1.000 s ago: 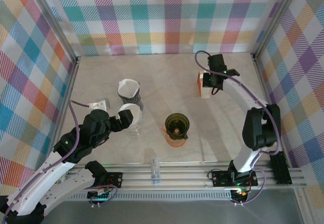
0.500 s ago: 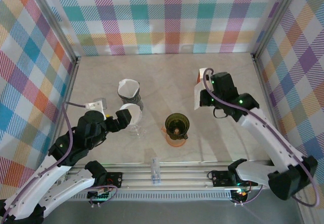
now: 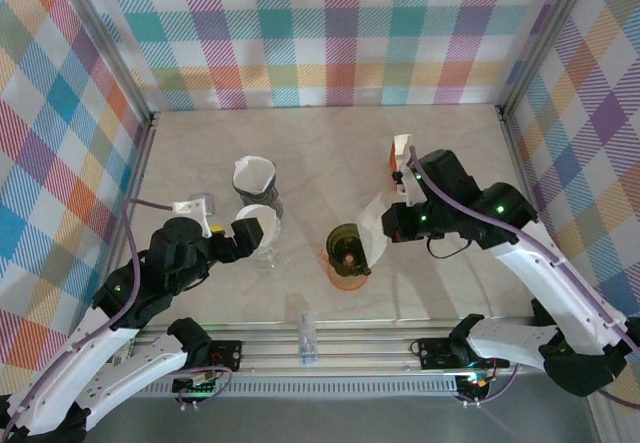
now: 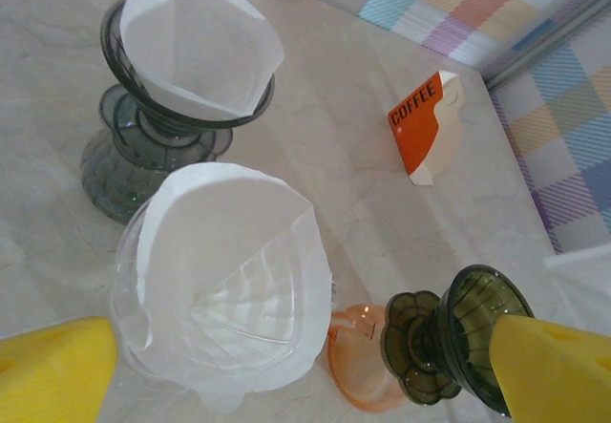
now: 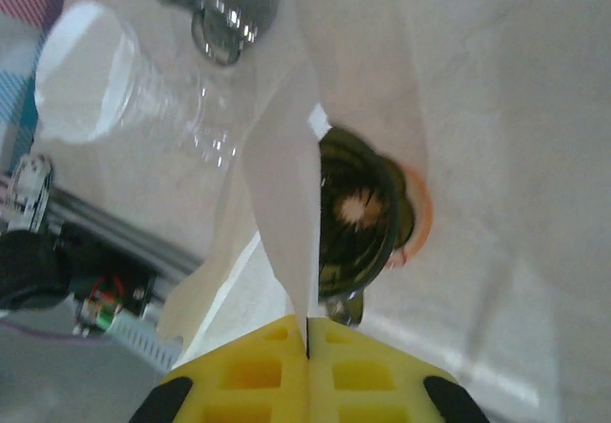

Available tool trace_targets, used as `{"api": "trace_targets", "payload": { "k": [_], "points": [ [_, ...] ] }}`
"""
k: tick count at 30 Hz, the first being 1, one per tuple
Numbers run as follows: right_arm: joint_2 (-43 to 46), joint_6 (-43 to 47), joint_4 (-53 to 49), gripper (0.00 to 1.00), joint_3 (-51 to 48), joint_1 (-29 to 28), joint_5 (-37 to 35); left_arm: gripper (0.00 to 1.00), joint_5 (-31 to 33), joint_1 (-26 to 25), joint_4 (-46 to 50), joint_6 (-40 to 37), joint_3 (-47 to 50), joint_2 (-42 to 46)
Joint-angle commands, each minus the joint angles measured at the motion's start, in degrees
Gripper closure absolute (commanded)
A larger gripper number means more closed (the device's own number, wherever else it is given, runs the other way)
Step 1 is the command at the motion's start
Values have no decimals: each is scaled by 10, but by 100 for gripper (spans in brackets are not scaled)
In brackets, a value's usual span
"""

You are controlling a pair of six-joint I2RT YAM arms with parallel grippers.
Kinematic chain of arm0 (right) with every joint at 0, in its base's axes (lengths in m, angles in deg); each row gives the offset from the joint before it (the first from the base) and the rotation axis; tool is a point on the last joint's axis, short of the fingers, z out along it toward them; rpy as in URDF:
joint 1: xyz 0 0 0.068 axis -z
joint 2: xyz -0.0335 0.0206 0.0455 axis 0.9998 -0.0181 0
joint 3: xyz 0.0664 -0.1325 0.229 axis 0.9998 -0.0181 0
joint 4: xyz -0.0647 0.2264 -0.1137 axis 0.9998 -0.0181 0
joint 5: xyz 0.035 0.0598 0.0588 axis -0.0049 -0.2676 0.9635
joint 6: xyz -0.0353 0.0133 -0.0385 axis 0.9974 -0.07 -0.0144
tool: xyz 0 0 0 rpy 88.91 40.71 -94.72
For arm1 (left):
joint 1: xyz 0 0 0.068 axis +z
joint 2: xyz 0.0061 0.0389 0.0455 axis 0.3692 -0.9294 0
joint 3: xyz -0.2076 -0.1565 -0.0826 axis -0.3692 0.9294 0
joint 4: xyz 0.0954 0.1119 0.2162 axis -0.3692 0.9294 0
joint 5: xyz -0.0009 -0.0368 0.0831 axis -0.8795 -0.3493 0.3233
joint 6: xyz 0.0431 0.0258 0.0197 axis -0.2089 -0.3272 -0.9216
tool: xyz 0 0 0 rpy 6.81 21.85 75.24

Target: Place the coffee filter in the dripper

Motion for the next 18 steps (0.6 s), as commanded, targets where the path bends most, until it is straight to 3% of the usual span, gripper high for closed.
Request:
{"api": "trace_targets", "payload": {
  "k": [1, 18],
  "points": [
    [-27, -37, -81, 100, 30, -15, 39, 0, -25, 5, -19, -9, 1, -11],
    [-198, -51, -167, 100, 152, -32, -16, 0, -79, 6, -41, -10, 20, -11]
  ]
}}
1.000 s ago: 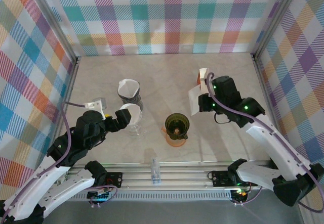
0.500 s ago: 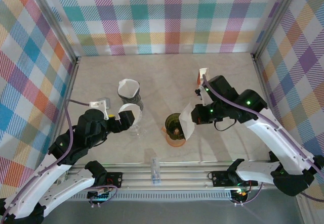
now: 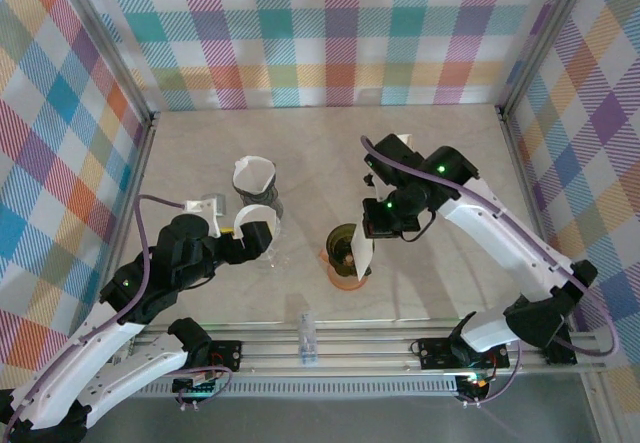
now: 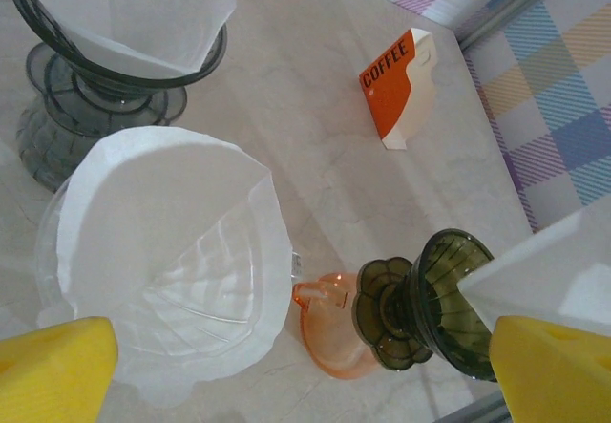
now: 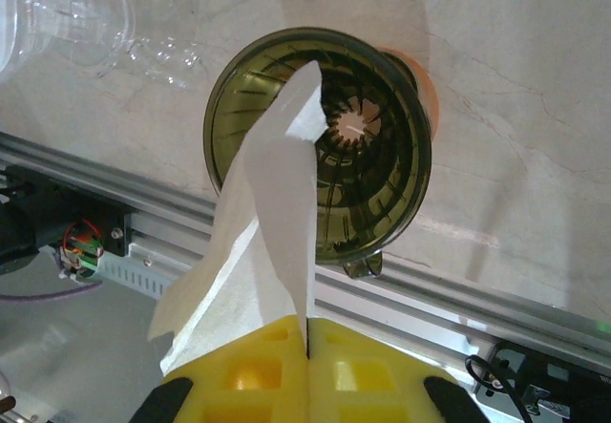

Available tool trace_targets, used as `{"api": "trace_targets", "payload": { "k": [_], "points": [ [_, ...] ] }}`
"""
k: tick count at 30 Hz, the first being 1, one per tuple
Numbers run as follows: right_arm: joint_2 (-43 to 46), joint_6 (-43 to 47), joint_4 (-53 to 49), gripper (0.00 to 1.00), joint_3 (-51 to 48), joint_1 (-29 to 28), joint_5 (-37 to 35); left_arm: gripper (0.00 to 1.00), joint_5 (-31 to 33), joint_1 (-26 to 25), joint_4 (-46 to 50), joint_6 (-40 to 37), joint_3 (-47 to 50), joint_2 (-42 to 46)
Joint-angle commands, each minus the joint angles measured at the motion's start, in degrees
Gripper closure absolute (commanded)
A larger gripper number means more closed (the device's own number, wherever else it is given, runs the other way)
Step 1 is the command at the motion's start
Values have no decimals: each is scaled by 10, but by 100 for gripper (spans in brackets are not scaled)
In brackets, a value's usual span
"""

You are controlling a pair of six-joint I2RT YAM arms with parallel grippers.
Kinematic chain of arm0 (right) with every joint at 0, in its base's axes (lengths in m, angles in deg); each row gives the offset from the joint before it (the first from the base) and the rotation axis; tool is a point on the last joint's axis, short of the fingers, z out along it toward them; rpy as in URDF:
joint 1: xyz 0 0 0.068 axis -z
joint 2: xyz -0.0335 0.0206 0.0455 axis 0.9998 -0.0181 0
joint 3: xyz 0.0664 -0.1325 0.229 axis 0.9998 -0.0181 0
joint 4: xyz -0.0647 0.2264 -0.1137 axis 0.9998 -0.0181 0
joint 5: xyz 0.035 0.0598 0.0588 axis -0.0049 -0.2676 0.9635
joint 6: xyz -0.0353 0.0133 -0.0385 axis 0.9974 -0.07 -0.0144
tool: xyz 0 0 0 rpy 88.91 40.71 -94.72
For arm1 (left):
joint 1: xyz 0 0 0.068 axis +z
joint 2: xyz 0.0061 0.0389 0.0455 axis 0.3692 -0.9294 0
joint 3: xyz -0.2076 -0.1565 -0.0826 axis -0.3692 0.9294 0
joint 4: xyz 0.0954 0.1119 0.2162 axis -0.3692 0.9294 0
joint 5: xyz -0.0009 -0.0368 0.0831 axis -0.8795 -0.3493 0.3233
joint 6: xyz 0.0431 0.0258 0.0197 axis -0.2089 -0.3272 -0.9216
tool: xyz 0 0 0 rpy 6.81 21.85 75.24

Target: Place the coffee filter in the dripper

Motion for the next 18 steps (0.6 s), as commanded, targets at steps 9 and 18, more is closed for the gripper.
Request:
{"api": "trace_targets", "payload": {
  "k": [9, 18],
  "points": [
    [-89, 9, -56, 100, 57, -3, -67, 0, -40, 5, -29, -17, 9, 6],
    [-117, 14, -14, 89, 52, -3, -88, 0, -69, 5, -49, -8, 17, -12]
  ]
}}
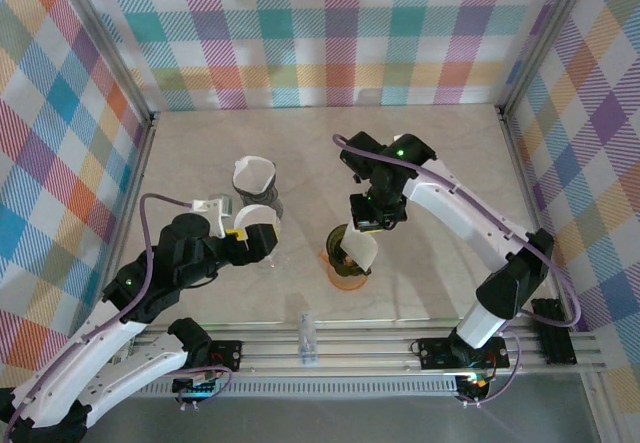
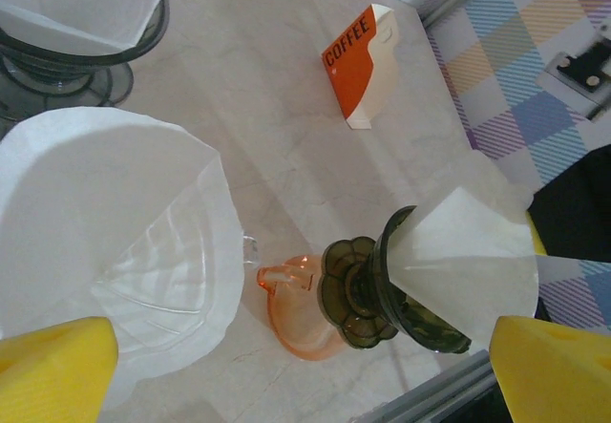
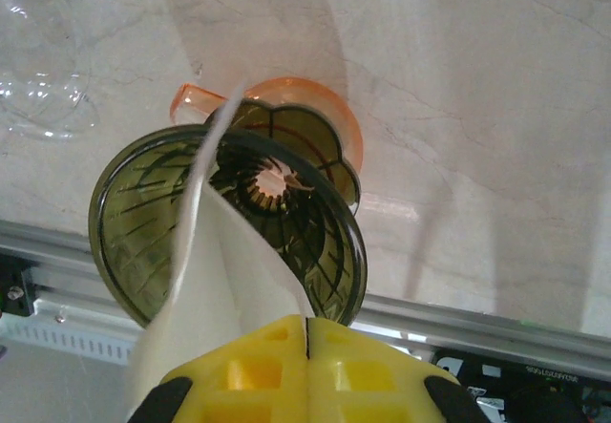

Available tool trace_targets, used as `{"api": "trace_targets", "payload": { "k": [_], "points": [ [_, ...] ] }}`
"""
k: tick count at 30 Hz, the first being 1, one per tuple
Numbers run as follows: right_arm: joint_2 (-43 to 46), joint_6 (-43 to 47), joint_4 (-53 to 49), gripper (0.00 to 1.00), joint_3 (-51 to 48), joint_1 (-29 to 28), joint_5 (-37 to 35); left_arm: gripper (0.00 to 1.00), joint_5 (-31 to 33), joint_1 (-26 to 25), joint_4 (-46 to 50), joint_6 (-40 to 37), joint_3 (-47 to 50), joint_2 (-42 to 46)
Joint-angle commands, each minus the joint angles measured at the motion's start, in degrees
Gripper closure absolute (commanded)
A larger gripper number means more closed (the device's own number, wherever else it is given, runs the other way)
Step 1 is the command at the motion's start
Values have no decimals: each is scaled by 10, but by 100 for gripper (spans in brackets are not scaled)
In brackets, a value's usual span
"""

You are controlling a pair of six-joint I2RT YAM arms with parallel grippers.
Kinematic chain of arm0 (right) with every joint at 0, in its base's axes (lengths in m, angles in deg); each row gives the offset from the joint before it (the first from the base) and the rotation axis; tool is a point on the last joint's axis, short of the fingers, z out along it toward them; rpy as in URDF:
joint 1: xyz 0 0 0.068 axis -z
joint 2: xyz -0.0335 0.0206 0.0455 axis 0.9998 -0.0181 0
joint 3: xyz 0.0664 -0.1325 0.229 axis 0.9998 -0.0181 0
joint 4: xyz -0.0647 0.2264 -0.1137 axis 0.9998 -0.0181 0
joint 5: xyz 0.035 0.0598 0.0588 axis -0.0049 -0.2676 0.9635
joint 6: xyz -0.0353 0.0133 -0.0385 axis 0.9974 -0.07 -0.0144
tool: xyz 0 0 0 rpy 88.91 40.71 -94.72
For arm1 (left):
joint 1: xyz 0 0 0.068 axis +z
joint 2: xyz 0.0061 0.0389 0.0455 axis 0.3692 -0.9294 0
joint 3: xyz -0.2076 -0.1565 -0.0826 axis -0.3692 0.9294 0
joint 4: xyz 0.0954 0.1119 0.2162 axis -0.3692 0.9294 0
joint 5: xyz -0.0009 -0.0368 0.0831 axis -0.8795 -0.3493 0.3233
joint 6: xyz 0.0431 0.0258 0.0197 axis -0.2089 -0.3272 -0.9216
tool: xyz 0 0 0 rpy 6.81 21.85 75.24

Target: Place the coffee filter in the dripper

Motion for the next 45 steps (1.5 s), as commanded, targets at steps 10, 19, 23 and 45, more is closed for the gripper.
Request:
{"api": "trace_targets", "payload": {
  "k": [10, 19, 23, 45],
  "points": [
    [71, 10, 124, 62, -78, -8, -7, 0, -49, 5, -38, 0, 10, -34],
    [195, -3, 305, 51, -240, -16, -36, 4, -113, 5, -73, 21, 7, -78],
    [225, -17, 358, 51, -288, -23, -35, 15, -130, -2, -94, 33, 4, -102],
    [139, 65, 279, 97, -238, -99, -148, 15, -130, -52, -148, 56, -25, -183]
  ]
}}
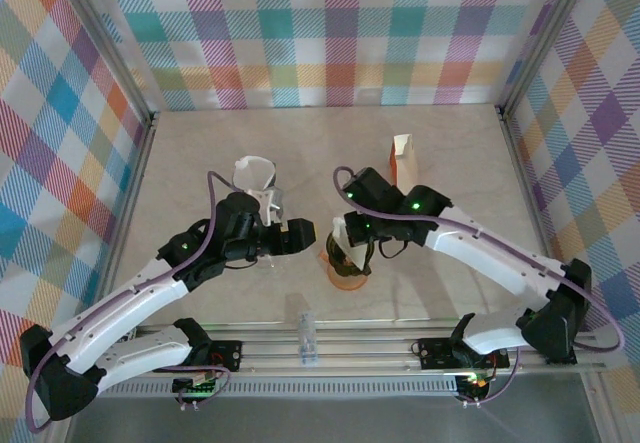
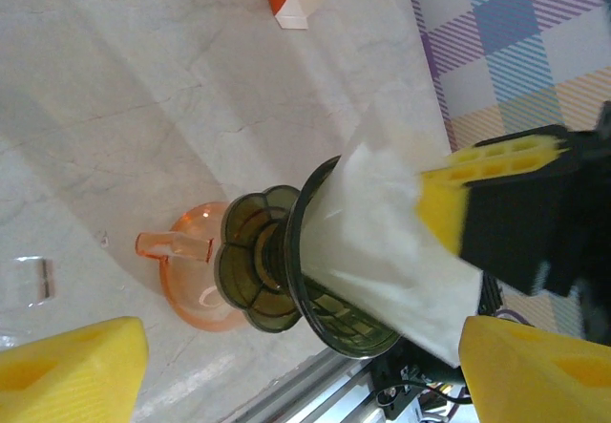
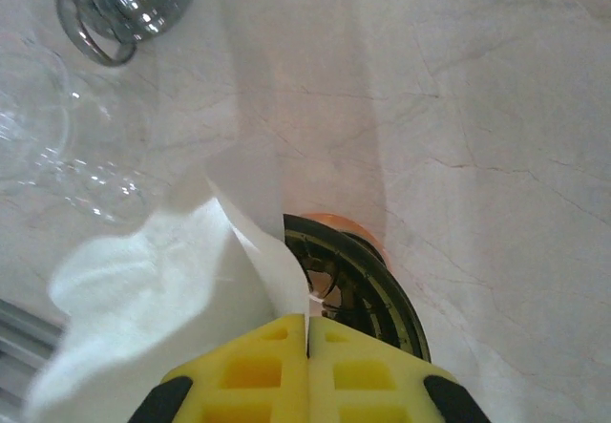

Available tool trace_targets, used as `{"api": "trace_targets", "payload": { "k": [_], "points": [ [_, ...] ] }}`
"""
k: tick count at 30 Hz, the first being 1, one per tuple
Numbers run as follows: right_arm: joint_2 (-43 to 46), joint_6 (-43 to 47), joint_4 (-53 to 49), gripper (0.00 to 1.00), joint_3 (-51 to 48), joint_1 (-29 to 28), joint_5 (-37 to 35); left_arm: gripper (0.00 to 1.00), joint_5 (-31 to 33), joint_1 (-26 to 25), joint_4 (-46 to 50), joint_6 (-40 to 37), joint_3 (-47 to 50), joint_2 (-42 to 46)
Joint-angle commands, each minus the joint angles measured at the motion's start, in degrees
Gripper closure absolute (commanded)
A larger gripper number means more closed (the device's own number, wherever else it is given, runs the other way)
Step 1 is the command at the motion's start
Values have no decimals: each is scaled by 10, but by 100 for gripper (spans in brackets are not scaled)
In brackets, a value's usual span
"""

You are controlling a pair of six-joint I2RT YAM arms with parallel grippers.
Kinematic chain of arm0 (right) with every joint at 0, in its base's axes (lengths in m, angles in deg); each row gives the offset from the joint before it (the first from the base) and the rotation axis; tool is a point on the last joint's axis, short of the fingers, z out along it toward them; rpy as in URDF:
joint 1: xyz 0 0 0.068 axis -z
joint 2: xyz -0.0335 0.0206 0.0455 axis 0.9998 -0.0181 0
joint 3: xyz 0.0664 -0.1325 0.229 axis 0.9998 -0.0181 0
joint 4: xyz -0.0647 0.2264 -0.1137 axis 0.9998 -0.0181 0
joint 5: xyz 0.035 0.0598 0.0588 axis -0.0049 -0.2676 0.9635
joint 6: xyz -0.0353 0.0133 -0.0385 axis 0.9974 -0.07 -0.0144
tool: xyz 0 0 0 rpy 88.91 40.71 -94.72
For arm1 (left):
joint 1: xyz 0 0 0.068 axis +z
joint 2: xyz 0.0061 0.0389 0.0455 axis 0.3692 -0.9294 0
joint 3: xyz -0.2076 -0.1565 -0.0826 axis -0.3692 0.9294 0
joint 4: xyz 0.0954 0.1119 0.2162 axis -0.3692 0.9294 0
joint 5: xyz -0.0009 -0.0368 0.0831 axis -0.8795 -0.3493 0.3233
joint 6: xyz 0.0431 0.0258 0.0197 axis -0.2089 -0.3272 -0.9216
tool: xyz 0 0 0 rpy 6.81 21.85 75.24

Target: Place the coffee filter in the dripper

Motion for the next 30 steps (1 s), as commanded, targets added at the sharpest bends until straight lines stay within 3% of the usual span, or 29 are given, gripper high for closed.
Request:
{"api": "trace_targets", "payload": {
  "k": [1, 9, 30],
  "points": [
    [-23, 23, -27, 97, 12, -17, -34, 14, -12, -9, -27, 6, -13, -10],
    [-40, 24, -15, 96, 15, -34, -59, 17, -12, -23, -52, 19, 2, -42],
    [-4, -5, 25, 88, -30, -34, -45, 48, 12, -61, -46, 23, -10, -117]
  ]
}}
